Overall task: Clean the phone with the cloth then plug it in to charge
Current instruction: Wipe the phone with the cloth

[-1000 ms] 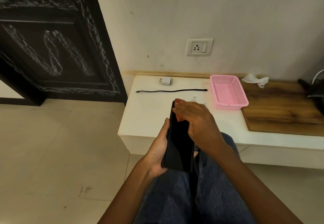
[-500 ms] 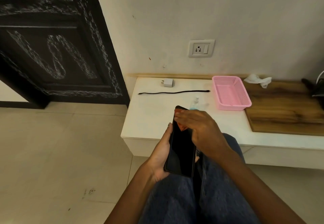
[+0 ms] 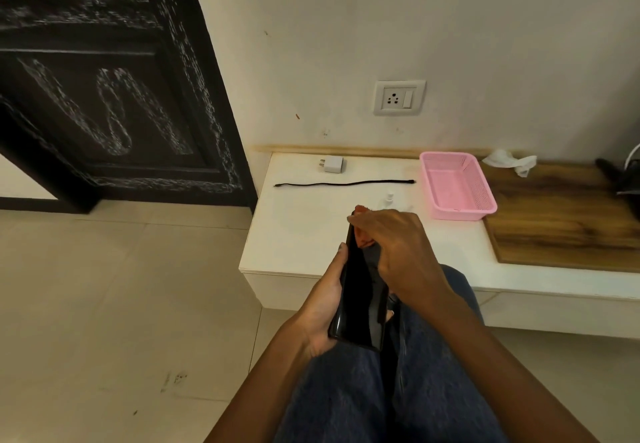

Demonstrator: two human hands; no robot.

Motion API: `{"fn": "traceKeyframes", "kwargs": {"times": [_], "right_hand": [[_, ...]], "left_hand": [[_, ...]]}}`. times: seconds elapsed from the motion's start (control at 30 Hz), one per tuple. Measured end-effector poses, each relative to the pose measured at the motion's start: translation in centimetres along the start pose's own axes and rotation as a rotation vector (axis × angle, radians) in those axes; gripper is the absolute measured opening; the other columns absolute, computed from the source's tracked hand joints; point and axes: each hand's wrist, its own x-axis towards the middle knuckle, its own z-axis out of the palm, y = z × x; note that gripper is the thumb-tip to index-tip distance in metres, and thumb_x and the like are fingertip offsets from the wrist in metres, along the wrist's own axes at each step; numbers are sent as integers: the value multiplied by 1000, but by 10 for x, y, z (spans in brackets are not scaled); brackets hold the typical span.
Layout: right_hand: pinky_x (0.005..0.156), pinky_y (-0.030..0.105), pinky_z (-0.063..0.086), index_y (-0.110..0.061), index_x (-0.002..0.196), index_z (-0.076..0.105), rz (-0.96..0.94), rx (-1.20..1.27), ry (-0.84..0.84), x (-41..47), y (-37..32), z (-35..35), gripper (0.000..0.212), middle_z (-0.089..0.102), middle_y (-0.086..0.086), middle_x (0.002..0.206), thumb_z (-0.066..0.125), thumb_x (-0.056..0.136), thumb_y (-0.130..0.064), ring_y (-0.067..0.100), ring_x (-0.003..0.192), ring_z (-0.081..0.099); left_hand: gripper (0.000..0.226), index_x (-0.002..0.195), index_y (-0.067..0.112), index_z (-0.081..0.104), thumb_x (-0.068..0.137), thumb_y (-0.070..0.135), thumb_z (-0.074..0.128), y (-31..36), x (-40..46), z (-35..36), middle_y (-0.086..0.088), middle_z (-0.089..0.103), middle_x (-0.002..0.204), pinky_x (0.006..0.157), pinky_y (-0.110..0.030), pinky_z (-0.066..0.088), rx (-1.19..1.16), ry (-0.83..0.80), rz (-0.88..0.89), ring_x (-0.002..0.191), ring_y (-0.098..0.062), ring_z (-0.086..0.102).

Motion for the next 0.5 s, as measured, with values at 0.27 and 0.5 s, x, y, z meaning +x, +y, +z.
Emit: {"fn": "traceKeyframes", "kwargs": {"times": [0.27,0.5], "right_hand": [[78,41,51,-2,95,71,-17,-64,23,-1,-5,0,38,72,14,96,62,62,16,30,89,68],[78,42,52,-2,96,70,-6,-20,-14,-6,-20,8,40,72,14,96,53,62,9,30,87,68]], "left_hand": [[59,110,18,72,91,63,39,5,2,-1,-11,71,108,94,-37,49,-16,9,38,97,-23,67],[54,107,20,74,88,62,45,5,4,-7,-12,71,110,86,-35,54,-89,32,48,102,-24,68]]}}
